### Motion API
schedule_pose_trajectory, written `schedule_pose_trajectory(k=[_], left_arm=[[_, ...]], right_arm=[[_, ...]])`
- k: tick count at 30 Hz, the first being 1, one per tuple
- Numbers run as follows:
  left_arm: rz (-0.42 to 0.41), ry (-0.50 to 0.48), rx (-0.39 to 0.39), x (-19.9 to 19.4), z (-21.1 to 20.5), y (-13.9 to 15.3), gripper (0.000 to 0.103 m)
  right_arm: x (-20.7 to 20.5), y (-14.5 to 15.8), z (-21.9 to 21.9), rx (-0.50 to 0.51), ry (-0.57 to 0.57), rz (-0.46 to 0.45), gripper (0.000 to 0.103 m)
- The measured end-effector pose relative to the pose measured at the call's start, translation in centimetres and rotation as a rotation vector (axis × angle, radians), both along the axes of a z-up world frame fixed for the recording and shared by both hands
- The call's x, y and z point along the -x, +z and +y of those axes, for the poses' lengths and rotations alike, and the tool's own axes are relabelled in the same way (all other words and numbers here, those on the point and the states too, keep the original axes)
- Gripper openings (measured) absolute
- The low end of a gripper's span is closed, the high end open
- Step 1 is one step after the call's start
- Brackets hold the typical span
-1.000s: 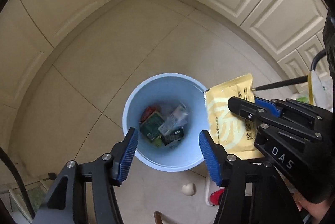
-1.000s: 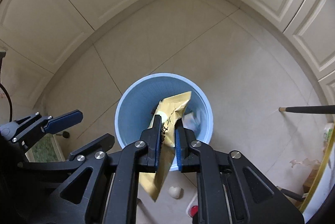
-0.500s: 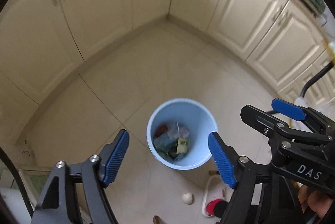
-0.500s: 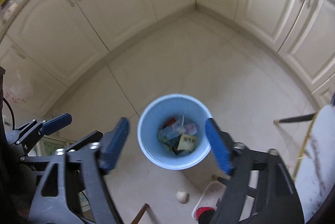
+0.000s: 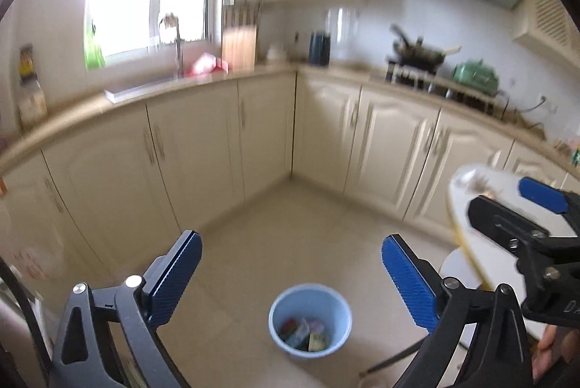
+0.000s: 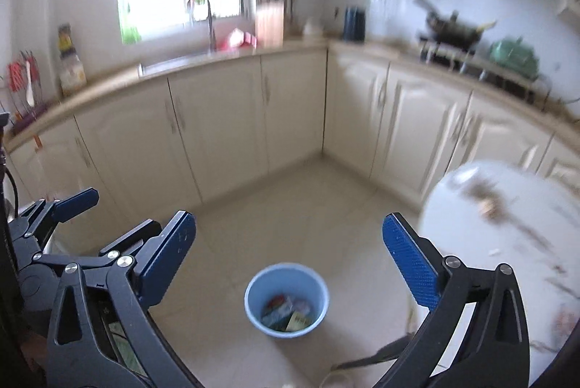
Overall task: Collect trash
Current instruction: 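Move both tools back to the table toward the red-checked sachets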
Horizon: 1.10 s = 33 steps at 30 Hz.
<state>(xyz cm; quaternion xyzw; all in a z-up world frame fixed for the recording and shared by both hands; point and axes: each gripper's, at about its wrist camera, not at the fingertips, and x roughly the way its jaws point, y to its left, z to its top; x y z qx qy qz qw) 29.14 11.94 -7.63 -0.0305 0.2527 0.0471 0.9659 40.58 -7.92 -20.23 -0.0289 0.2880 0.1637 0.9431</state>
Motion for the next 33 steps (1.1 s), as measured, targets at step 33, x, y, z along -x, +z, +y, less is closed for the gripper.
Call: schedule_pose_trajectory(k=[33], left_arm=[[-0.303,-0.423,-0.097,22.3,-19.6,-13.7,0.102]], right_arm=[[22.4,10.2,-25.9,0.011,-0.612,-0.269,0.103]])
